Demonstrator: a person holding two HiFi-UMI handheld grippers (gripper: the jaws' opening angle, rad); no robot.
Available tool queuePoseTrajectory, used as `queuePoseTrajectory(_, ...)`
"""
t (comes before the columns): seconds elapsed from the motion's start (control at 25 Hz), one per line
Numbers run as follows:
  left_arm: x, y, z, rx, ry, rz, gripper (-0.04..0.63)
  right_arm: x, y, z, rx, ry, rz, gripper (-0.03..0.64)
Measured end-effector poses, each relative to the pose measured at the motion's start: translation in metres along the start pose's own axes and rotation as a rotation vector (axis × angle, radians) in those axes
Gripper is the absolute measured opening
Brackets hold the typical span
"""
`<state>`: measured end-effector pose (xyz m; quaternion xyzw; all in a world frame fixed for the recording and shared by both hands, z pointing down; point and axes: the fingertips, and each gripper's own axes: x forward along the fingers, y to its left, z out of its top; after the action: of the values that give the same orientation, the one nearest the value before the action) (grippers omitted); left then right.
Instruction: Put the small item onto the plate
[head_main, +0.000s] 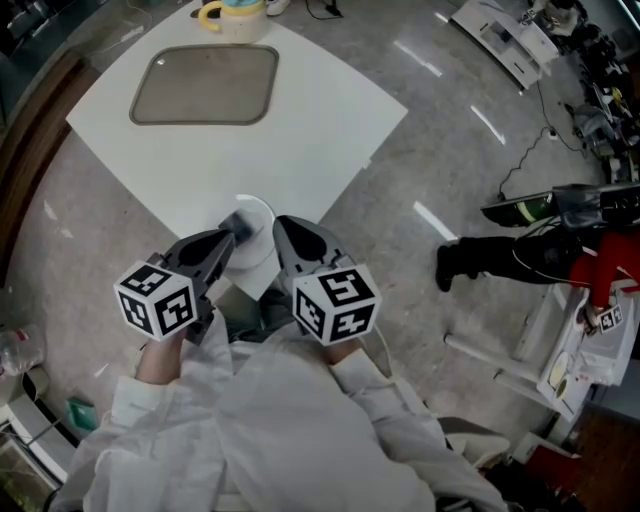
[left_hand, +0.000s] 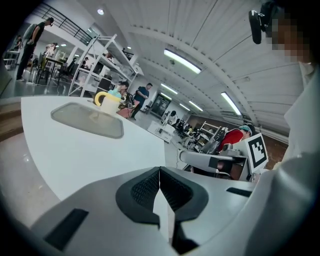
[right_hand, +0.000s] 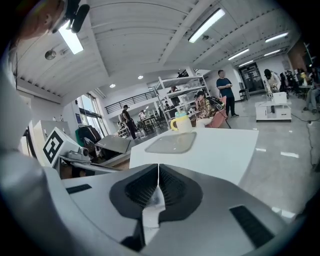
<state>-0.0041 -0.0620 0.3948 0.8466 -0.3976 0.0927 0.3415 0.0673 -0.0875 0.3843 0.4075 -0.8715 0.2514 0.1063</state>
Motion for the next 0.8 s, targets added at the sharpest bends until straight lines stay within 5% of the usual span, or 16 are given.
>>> queuePoseTrajectory(0.4, -0.012, 0.008, 0.002, 0.001, 0.033, -0.066, 0.011, 0.005, 0.007, -0.010, 0.058, 0.015, -0.052, 0.017)
queuePoseTrajectory(0.8, -0.017, 0.036, 0.001, -0.035, 0.048, -0.008, 0.011, 0.010, 0.005, -0.023, 0.089, 0.051, -0.074, 0.017)
